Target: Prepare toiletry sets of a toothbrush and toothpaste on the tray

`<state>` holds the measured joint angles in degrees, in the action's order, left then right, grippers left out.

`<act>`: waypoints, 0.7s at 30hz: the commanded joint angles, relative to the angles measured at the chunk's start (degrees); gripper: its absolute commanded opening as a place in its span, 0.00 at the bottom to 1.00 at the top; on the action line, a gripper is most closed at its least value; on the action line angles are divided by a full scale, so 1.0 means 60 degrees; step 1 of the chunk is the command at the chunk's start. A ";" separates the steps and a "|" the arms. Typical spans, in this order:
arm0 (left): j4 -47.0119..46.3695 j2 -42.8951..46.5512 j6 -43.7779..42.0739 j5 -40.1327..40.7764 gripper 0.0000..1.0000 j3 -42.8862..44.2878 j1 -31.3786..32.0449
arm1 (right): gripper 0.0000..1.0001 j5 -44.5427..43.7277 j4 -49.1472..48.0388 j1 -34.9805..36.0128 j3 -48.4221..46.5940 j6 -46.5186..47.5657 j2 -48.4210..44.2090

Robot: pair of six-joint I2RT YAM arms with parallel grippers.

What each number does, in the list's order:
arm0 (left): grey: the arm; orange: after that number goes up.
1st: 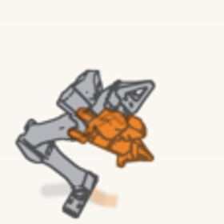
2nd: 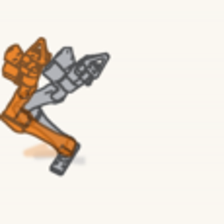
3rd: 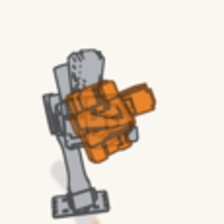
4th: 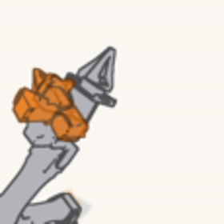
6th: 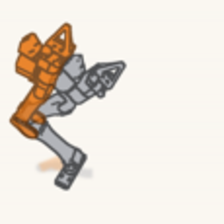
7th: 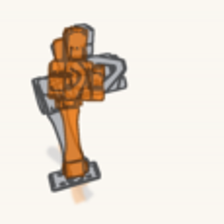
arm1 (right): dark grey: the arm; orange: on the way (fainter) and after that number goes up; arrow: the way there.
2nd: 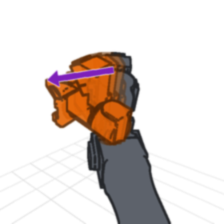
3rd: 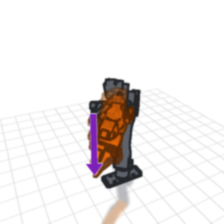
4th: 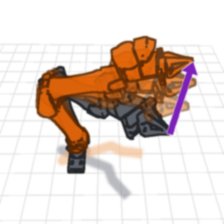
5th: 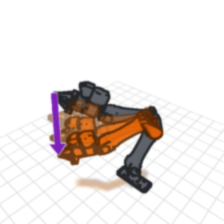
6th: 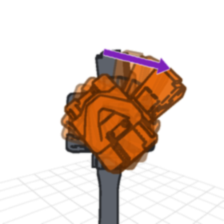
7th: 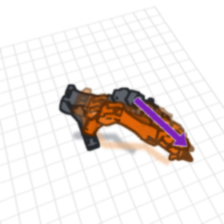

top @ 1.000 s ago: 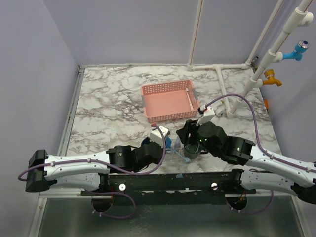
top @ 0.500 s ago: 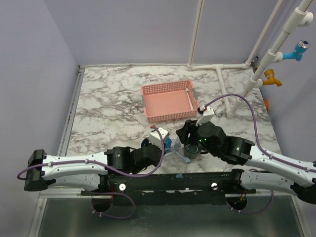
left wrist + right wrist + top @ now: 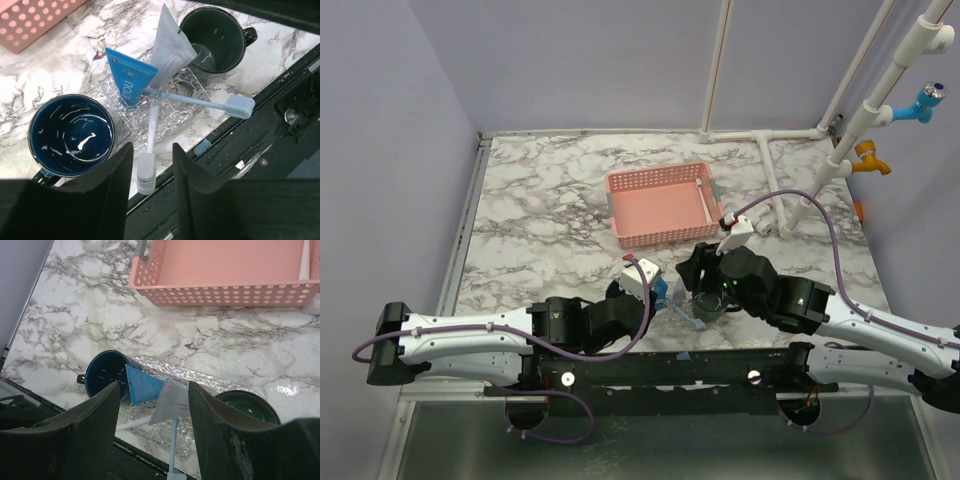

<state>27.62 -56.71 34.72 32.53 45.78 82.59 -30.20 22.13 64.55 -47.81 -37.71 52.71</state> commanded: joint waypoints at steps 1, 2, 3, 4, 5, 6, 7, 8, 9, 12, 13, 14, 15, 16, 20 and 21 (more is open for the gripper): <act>0.0341 0.0403 -0.0105 0.0274 0.41 0.0437 0.0049 | 0.61 -0.0063 -0.0060 0.0055 -0.0055 0.0020 0.0135; 0.0373 0.0444 -0.0151 0.0247 0.43 0.0480 0.0049 | 0.61 -0.0061 -0.0031 0.0061 -0.0116 0.0051 0.0188; 0.0395 0.0493 -0.0244 0.0237 0.46 0.0548 0.0049 | 0.61 -0.0065 0.0020 0.0060 -0.0158 0.0111 0.0219; 0.0462 0.0512 -0.0341 0.0222 0.48 0.0625 0.0049 | 0.61 -0.0093 0.0068 0.0061 -0.0233 0.0140 0.0288; 0.0535 0.0530 -0.0438 0.0232 0.51 0.0729 0.0051 | 0.61 -0.0120 0.0104 0.0059 -0.0284 0.0159 0.0319; 0.0610 0.0530 -0.0531 0.0232 0.53 0.0818 0.0049 | 0.61 -0.0138 0.0125 0.0057 -0.0330 0.0189 0.0350; 0.0684 0.0530 -0.0657 0.0223 0.55 0.0923 0.0049 | 0.62 -0.0139 0.0127 0.0052 -0.0372 0.0263 0.0378; 0.0732 0.0523 -0.0782 0.0230 0.57 0.1011 0.0049 | 0.62 -0.0176 0.0142 0.0051 -0.0426 0.0337 0.0406; 0.0807 0.0512 -0.0900 0.0234 0.59 0.1128 0.0053 | 0.63 -0.0210 0.0170 0.0059 -0.0503 0.0444 0.0420; 0.0898 0.0494 -0.1271 0.0259 0.65 0.1407 0.0038 | 0.64 -0.0422 0.0233 0.0064 -0.0794 0.0938 0.0567; 0.0905 0.0500 -0.1382 0.0247 0.67 0.1476 0.0034 | 0.66 -0.0559 0.0284 0.0052 -0.0932 0.1072 0.0659; 0.0869 0.0505 -0.1533 0.0235 0.70 0.1546 0.0013 | 0.67 -0.0655 0.0310 0.0042 -0.1073 0.1269 0.0748; 0.0869 0.0487 -0.1634 0.0207 0.71 0.1613 -0.0038 | 0.67 -0.0726 0.0311 0.0008 -0.1154 0.1439 0.0822; 0.0902 0.0486 -0.1742 0.0126 0.72 0.1713 -0.0125 | 0.67 -0.0714 0.0312 -0.0047 -0.1260 0.1592 0.0926; 0.0856 0.0620 -0.2124 -0.0061 0.74 0.1927 -0.0528 | 0.67 -0.0348 0.0200 -0.0507 -0.1498 0.2074 0.1185; 0.0819 0.0691 -0.2212 -0.0150 0.75 0.1945 -0.0722 | 0.67 -0.0284 0.0133 -0.0636 -0.1514 0.2172 0.1227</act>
<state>32.36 -54.17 25.50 32.56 55.44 81.25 -31.70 23.20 63.20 -55.05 -29.21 58.85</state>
